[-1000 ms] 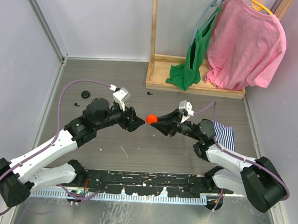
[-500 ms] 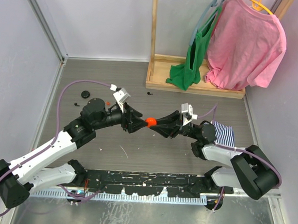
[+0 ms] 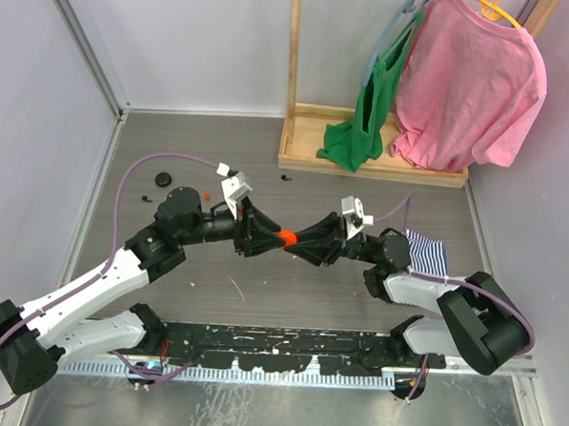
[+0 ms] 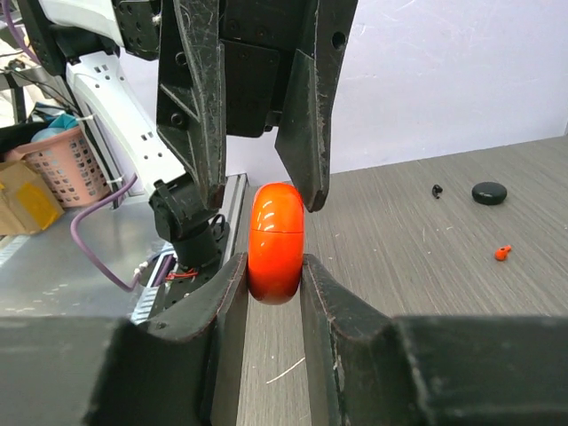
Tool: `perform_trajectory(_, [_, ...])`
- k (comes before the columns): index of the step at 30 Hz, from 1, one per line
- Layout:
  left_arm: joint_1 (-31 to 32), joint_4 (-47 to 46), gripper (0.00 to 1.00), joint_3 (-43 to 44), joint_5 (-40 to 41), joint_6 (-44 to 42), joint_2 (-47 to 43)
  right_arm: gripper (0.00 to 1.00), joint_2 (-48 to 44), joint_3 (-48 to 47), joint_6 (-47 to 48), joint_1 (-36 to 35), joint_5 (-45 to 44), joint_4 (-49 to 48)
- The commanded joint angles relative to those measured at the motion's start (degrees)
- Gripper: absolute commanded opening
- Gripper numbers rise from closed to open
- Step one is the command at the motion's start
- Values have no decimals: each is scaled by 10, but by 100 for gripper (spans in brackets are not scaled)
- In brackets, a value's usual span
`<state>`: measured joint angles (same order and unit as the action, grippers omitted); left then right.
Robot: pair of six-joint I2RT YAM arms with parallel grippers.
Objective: Insert the wireless bluetooth earbuds into the charging case
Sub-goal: Pick up the charging case at the center of the board.
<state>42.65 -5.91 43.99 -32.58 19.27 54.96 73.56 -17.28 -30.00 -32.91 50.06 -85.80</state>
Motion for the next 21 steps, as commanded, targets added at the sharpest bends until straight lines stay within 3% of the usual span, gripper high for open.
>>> perform_trajectory(1, [-2, -46, 44, 5, -46, -11, 4, 2, 0, -26, -19, -3, 17, -69])
perform_trajectory(14, [-2, -37, 36, 9, -84, -29, 17, 2, 5, -40, -44, -3, 33, -68])
perform_trajectory(21, [-2, -6, 20, 17, -91, -59, 9, 6, 6, -51, -51, -3, 50, -47])
